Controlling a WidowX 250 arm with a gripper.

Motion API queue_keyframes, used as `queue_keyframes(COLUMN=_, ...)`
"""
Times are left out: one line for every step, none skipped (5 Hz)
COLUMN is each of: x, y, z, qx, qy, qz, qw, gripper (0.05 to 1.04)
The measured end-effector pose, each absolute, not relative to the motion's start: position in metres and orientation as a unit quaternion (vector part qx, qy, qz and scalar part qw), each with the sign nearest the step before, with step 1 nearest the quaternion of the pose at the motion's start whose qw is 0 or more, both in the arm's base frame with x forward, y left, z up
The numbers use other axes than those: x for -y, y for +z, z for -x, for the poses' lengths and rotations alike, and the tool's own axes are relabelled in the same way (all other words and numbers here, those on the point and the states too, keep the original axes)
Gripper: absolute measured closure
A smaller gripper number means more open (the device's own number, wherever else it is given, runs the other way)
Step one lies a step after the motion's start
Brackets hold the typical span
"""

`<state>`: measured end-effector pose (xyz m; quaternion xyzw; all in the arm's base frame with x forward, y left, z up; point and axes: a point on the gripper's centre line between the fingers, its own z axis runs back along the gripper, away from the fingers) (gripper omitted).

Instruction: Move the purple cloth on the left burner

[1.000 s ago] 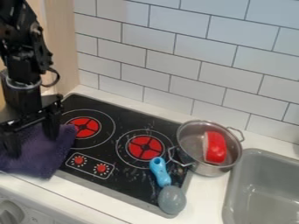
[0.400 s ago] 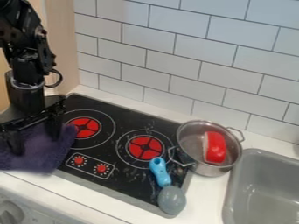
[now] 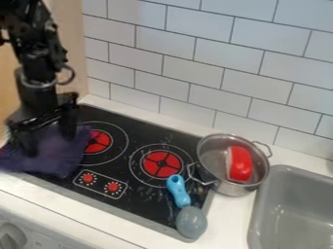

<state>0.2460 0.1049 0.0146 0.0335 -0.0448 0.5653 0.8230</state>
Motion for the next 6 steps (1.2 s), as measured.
queue_keyframes(x=-0.097, y=0.015, z=-0.264, qx=0.053, qy=0.546, qz=-0.028, qw=0.835, gripper=0.084)
queue_keyframes(x=-0.100, y=0.015, z=-0.279, qx=0.061, qy=0.549, qz=-0.021, qw=0.834, gripper=0.084)
queue_keyframes(x=-0.104, y=0.014, z=-0.293, qx=0.068, qy=0.547, qz=-0.018, qw=0.834, gripper=0.084)
queue_keyframes(x=-0.108, y=0.013, z=-0.305, qx=0.074, qy=0.546, qz=-0.016, qw=0.835, gripper=0.084)
queue_keyframes(x=-0.110, y=0.012, z=-0.315, qx=0.076, qy=0.546, qz=-0.013, qw=0.834, gripper=0.084)
queue_keyframes(x=-0.112, y=0.011, z=-0.325, qx=0.077, qy=0.545, qz=-0.010, qw=0.835, gripper=0.084)
